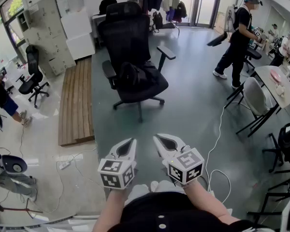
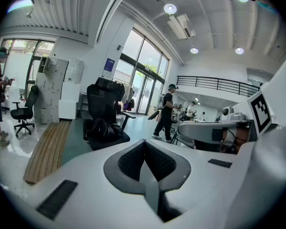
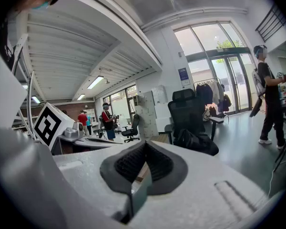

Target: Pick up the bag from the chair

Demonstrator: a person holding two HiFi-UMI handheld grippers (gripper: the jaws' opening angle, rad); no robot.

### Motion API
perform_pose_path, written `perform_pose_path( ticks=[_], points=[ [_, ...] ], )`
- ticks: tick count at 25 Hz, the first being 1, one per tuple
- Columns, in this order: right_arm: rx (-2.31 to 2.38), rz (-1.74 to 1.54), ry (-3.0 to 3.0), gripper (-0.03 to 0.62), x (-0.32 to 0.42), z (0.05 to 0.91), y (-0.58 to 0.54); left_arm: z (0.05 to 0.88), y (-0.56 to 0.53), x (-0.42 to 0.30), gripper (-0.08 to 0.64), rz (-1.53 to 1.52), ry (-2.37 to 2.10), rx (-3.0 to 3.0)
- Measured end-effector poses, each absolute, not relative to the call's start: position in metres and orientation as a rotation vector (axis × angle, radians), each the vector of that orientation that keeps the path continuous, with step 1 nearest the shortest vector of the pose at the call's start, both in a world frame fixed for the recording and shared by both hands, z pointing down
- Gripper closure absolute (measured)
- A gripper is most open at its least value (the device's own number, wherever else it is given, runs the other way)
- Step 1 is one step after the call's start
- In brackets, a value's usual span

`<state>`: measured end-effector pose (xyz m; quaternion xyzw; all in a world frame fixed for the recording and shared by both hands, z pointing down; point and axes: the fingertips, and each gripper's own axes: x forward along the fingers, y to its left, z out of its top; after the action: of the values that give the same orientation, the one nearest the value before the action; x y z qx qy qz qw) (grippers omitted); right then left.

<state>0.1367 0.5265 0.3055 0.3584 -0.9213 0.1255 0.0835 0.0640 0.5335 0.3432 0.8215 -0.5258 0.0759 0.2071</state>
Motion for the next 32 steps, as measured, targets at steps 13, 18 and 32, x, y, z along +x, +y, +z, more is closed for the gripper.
perform_pose_path(
  ticks=[13, 18, 32],
  points=[
    [1.05, 0.331, -2.733, 0.595, 0.128, 0.306, 0.527, 0.341, 0.532, 0.065, 0.542, 0.218, -1.448, 2.301],
    [1.097, 0.381, -2.755, 0.595, 0.127, 0.307, 0.522, 0.343, 0.528, 0.06, 0.543, 0.234, -1.445, 2.304],
    [1.083, 0.512, -2.843, 0.594, 0.088, 0.31, 0.524, 0.338, 0.525, 0.032, 0.541, 0.097, -1.313, 2.429]
  ],
)
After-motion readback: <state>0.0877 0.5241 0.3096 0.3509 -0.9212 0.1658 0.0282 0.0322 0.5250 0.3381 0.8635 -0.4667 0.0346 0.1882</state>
